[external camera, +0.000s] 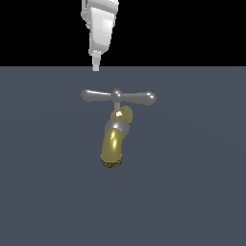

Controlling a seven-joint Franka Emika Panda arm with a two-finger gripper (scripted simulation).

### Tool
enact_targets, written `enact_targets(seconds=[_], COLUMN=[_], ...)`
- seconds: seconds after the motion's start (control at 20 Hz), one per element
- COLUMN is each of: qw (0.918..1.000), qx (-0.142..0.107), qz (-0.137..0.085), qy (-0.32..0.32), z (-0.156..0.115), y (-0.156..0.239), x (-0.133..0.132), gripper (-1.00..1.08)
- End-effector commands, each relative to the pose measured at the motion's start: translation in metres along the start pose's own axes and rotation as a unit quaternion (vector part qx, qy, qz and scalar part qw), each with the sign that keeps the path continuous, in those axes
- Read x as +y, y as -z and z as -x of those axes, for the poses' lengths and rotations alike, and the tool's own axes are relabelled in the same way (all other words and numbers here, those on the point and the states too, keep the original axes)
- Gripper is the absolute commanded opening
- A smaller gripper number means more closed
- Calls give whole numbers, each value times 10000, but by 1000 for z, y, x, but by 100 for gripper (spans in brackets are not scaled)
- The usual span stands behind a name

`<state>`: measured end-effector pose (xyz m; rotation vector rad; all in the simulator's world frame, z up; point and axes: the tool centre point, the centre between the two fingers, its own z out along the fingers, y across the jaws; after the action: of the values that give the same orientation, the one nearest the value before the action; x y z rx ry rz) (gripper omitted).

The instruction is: Turn on the faucet by rotating a designated handle.

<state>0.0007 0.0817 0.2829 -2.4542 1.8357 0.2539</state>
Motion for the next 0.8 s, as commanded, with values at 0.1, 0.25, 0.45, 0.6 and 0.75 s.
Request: enact_targets(seconds=[0.1, 0.25, 0.45, 0.6, 0.75], qw=[9980, 9945, 9881, 9830, 9785], qx=[165, 293, 462, 570, 658], qz=[-48, -99, -185, -251, -313], qy=[-609, -998, -1457, -1724, -1931], z=[-1, -2, -3, -3, -3], y=[-22, -37, -54, -63, -71], x=[-20, -33, -48, -57, -64], gripper=[-100, -100, -100, -100, -100])
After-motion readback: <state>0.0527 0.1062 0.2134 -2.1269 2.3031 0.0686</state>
